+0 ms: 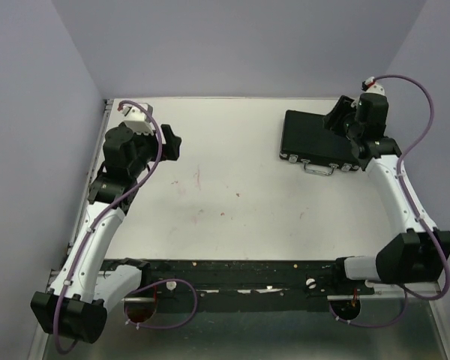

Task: Pack up texas hold em set

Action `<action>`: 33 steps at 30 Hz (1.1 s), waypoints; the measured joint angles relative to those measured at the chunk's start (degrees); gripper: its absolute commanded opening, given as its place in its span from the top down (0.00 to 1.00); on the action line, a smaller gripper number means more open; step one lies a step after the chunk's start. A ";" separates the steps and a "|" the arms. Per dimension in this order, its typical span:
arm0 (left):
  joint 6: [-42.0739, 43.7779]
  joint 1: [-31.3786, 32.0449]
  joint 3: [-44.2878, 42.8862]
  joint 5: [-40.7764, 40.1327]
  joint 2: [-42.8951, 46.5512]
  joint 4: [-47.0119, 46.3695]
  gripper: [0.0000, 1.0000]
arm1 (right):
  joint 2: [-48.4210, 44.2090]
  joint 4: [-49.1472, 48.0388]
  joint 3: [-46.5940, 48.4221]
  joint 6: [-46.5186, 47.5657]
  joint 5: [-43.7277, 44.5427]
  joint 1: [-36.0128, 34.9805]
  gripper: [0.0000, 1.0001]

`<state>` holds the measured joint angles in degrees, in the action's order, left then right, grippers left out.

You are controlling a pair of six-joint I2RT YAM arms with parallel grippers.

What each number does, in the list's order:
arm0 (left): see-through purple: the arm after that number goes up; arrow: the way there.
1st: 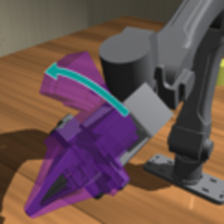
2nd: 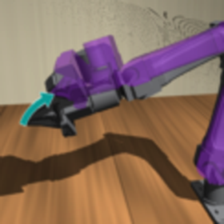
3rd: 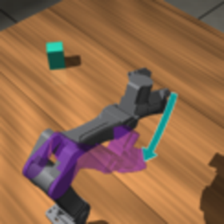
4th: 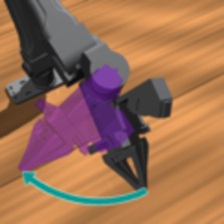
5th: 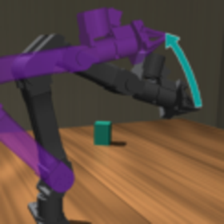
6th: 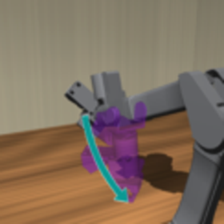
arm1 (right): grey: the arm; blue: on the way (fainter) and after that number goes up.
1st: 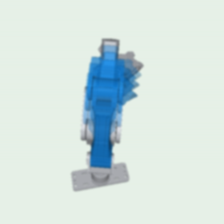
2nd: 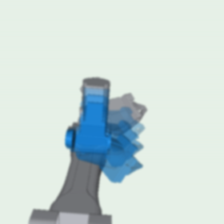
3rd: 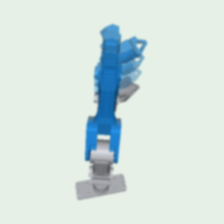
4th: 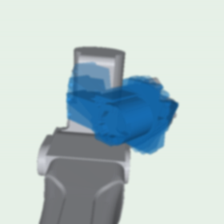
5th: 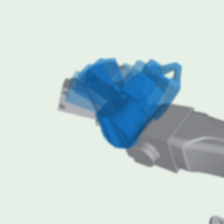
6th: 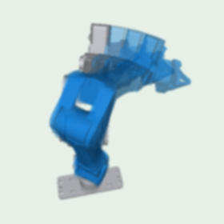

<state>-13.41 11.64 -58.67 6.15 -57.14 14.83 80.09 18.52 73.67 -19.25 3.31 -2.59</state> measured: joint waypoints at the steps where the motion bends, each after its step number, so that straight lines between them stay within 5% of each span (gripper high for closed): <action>1: 0.24 0.02 0.50 0.00 0.87 -0.28 0.01 | -2.14 -0.39 -0.94 0.28 0.13 -0.02 0.38; 17: 1.60 0.11 15.47 -2.97 23.02 -1.38 0.01 | -31.39 -13.18 -27.71 5.38 2.10 -0.02 0.38; 33: 0.44 0.13 17.27 -9.18 29.97 1.18 0.01 | -35.04 -17.64 -29.18 5.79 2.10 -0.02 0.38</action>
